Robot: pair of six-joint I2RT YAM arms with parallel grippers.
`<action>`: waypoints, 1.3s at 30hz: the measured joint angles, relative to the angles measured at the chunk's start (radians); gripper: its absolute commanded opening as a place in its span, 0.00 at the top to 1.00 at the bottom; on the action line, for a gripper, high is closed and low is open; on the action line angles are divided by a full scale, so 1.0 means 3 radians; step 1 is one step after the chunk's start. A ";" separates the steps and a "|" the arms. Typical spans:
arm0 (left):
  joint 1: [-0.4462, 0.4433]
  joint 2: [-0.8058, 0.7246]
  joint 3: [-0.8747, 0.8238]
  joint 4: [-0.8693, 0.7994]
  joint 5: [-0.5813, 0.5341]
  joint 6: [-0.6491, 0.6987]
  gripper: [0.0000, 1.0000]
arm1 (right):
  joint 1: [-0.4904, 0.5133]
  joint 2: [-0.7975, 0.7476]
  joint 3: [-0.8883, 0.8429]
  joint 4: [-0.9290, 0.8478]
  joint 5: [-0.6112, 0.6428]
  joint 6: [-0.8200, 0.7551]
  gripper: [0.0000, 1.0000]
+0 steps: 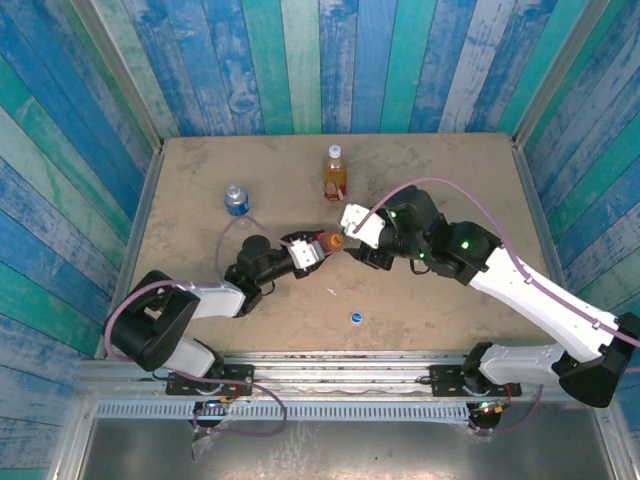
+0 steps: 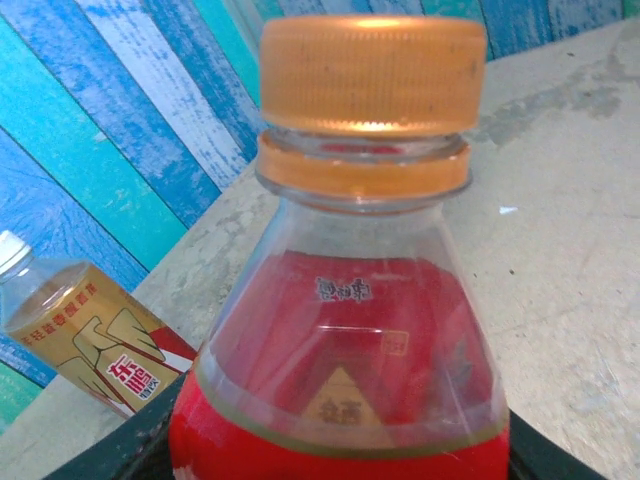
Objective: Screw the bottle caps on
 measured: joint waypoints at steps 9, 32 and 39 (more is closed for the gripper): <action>0.0000 -0.0131 0.0019 -0.0303 0.0113 0.0248 0.47 | 0.0193 0.0346 0.0135 -0.0249 0.0186 -0.1197 0.50; -0.0001 -0.0173 0.0060 -0.0477 0.0146 0.0381 0.46 | 0.0291 0.0926 0.0423 -0.0402 0.0490 -0.1242 0.83; 0.0019 -0.0175 0.0060 -0.0490 0.0085 0.0383 0.46 | 0.0290 0.0851 0.0221 -0.0076 0.0591 0.0888 0.84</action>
